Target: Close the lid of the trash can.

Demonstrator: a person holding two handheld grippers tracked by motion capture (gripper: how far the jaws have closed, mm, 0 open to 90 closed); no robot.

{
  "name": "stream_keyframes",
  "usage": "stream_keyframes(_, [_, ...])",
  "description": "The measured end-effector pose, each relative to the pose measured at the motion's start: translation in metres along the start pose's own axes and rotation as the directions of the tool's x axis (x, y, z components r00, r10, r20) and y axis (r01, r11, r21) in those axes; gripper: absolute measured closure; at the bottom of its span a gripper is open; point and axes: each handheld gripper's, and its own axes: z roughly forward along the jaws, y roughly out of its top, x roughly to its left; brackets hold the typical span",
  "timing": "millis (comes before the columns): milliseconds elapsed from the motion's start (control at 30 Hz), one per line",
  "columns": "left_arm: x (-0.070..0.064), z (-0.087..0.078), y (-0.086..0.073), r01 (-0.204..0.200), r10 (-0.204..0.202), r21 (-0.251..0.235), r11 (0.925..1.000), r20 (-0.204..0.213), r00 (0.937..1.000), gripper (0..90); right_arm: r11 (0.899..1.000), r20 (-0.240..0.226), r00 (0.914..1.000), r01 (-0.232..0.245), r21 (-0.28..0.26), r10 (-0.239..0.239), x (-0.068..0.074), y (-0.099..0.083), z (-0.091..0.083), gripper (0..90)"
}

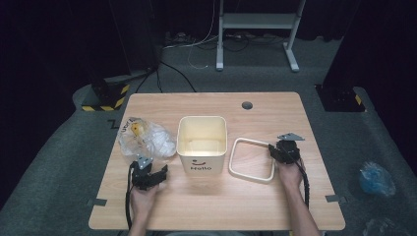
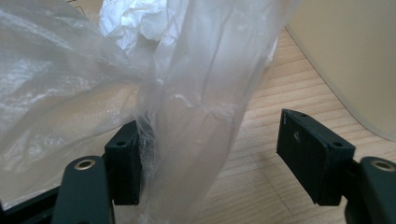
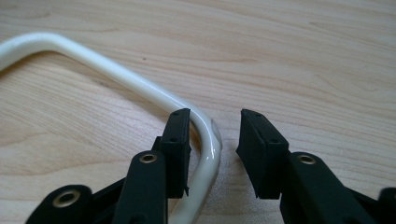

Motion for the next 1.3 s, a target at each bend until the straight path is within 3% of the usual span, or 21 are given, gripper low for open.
stream_keyframes(300, [0.000, 0.000, 0.000, -0.003, 0.003, 0.004, 1.0000, -0.001, 1.0000, 29.9, 1.000, -0.017, 0.9999, 0.000, -0.007, 0.000, -0.005, -0.002, 0.003, 74.3])
stream_keyframes(533, [0.000, 0.000, 0.000, 0.003, -0.003, -0.003, 1.0000, -0.002, 1.0000, 29.7, 1.000, -0.017, 0.9998, 0.014, -0.007, -0.014, -0.005, -0.002, 0.003, 75.9])
stream_keyframes(967, [0.000, 0.000, 0.000, 0.003, -0.003, 0.000, 1.0000, -0.003, 1.0000, 29.7, 0.999, -0.023, 0.9992, -0.034, 0.010, 0.034, -0.008, -0.002, -0.001, 77.1])
stream_keyframes(1300, [0.001, -0.001, -0.001, 0.018, -0.018, -0.008, 0.9998, 0.008, 0.9998, 29.7, 1.000, -0.026, 0.9993, -0.025, 0.006, 0.025, -0.008, 0.001, -0.009, 77.4])
